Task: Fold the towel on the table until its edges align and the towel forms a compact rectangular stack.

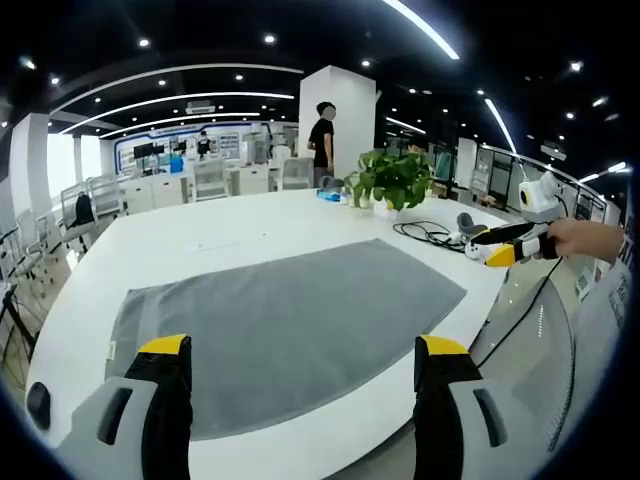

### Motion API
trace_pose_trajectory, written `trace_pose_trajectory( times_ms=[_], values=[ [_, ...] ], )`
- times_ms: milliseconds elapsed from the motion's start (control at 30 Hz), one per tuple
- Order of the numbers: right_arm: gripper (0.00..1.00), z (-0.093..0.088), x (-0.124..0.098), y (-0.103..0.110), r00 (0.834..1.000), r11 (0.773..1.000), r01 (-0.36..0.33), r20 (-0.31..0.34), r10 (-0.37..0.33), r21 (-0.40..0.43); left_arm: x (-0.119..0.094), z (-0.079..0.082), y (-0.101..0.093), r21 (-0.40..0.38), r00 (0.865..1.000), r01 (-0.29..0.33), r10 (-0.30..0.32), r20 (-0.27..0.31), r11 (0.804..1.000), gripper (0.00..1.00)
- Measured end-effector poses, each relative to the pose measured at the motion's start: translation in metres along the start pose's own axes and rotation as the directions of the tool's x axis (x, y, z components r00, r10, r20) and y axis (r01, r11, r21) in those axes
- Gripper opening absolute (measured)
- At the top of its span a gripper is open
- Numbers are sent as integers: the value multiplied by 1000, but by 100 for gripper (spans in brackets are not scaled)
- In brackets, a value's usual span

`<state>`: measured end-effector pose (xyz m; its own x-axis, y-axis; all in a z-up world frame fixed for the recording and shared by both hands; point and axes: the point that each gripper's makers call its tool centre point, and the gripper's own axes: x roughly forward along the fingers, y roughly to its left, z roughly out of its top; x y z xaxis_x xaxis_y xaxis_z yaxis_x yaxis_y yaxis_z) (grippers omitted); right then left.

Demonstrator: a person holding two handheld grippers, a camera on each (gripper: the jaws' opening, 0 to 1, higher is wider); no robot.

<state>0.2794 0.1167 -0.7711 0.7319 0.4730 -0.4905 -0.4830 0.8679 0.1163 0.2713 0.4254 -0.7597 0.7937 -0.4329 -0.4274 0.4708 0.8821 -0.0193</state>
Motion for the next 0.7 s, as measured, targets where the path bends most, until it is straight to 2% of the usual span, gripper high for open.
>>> trace_pose_trajectory(
  times_ms=[533,700],
  values=[
    [88,0,-3,0,1000,1000,11,0,-11,-4,-2,0,0,-8,1000,-1,1,-3,1000,94],
    [88,1,-3,-2,1000,1000,13,3,-13,-2,-1,0,-1,-23,1000,4,-4,-5,1000,91]
  ],
)
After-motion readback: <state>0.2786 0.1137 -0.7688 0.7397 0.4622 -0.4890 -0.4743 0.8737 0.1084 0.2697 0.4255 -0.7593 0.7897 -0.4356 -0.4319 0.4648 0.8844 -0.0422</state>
